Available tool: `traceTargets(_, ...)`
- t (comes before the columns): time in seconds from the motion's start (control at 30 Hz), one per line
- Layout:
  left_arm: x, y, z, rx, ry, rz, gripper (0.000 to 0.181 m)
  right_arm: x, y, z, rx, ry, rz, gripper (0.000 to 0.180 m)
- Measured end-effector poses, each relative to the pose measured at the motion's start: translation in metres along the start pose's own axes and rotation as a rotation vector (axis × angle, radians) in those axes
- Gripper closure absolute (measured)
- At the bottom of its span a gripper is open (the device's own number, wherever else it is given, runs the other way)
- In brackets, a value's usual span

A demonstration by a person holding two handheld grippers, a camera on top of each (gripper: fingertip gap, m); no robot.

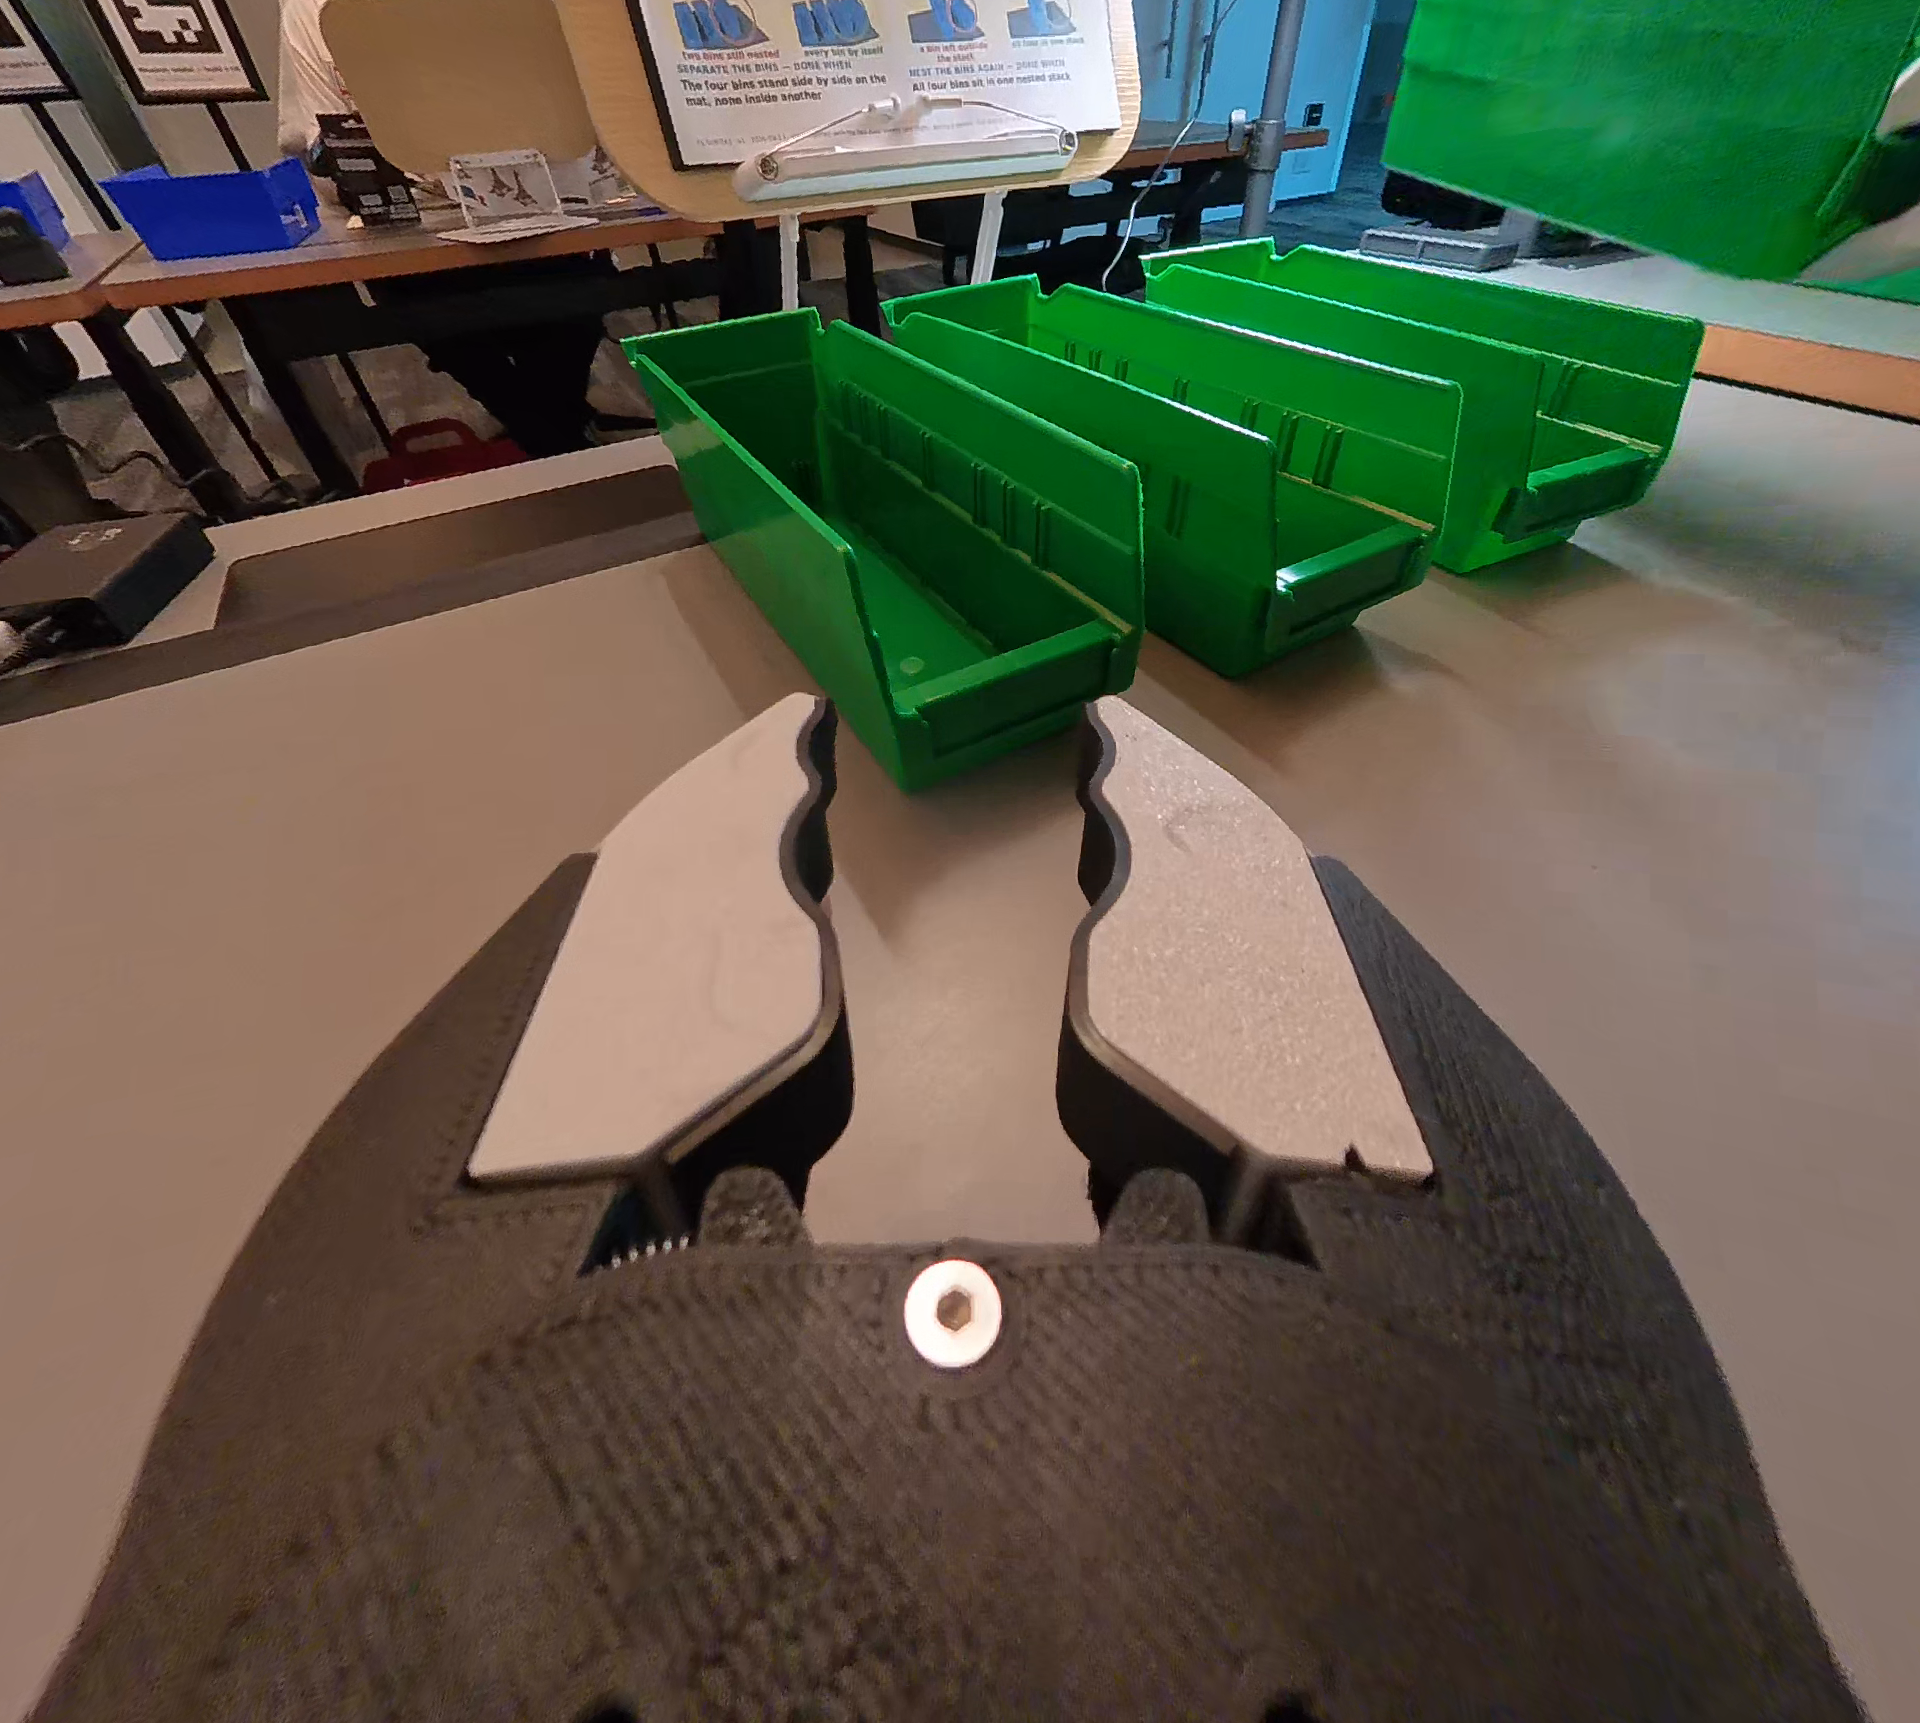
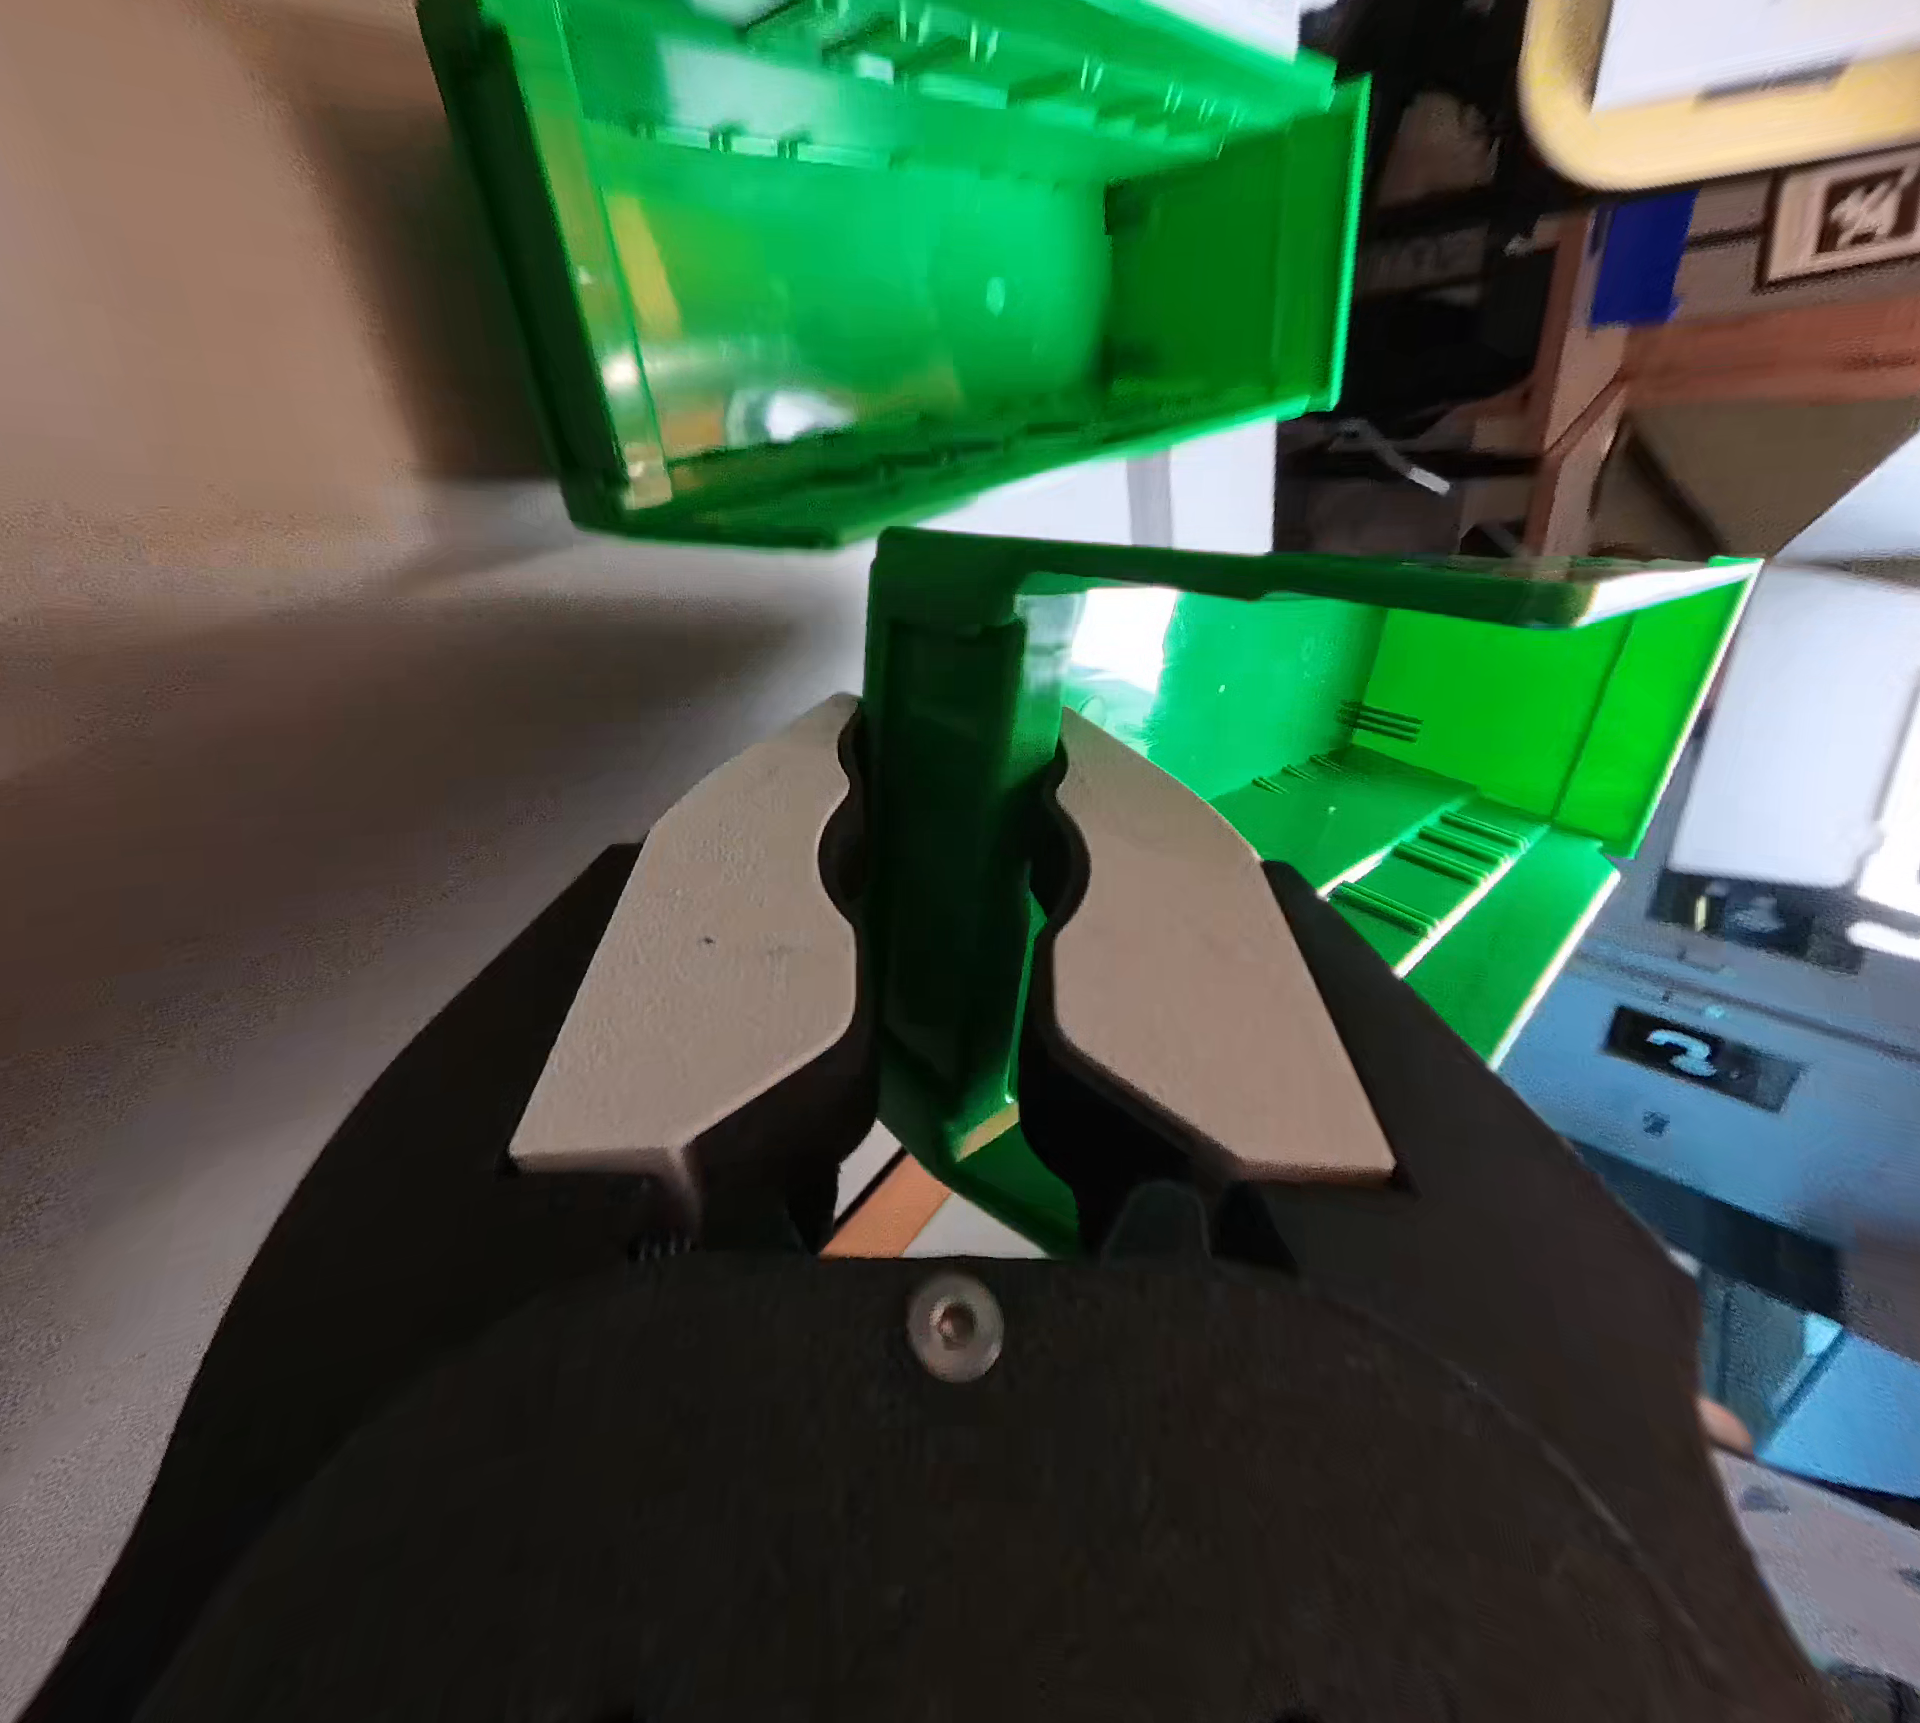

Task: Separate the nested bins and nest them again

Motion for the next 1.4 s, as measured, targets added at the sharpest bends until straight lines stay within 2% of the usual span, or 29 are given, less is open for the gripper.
traceTargets(0.13, 0.001, -0.001, 0.000, -0.007, -0.005, -0.008, 0.137, 0.010, 0.036, 0.003, 0.037, 0.021, 0.090, 0.152)
traceTargets(0.33, 0.002, -0.005, -0.002, -0.024, -0.013, -0.021, 0.139, 0.013, 0.069, -0.024, 0.050, 0.079, 0.143, 0.152)
traceTargets(0.63, 0.002, -0.006, -0.002, -0.030, -0.019, -0.026, 0.139, -0.013, 0.072, -0.061, 0.037, 0.156, 0.168, 0.149)
traceTargets(0.73, 0.003, -0.006, -0.002, -0.031, -0.020, -0.030, 0.139, -0.022, 0.071, -0.064, 0.044, 0.107, 0.171, 0.138)
traceTargets(0.87, 0.004, -0.006, -0.003, -0.035, -0.023, -0.034, 0.139, -0.028, 0.071, -0.038, 0.179, 0.092, 0.058, 0.128)
traceTargets(1.13, 0.010, -0.005, -0.005, -0.044, -0.032, -0.069, 0.139, -0.070, 0.064, 0.015, 0.482, 0.052, -0.167, 0.128)
traceTargets(1.27, 0.021, 0.004, -0.013, -0.079, -0.081, -0.184, 0.140, -0.107, 0.049, 0.028, 0.582, 0.058, -0.304, 0.128)
traceTargets(1.4, 0.041, 0.016, -0.037, -0.236, -0.199, -0.417, 0.133, -0.131, 0.026, 0.041, 0.702, 0.053, -0.528, 0.124)
Point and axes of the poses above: each gripper's, where its closed fingertips meet, z back along the fingers, y out of its top, x = y × z across the jaws, the point moved 9 cm from there along z, back along the fingers, and after that the axes turned 8 degrees about y, right-handed, at the moved point
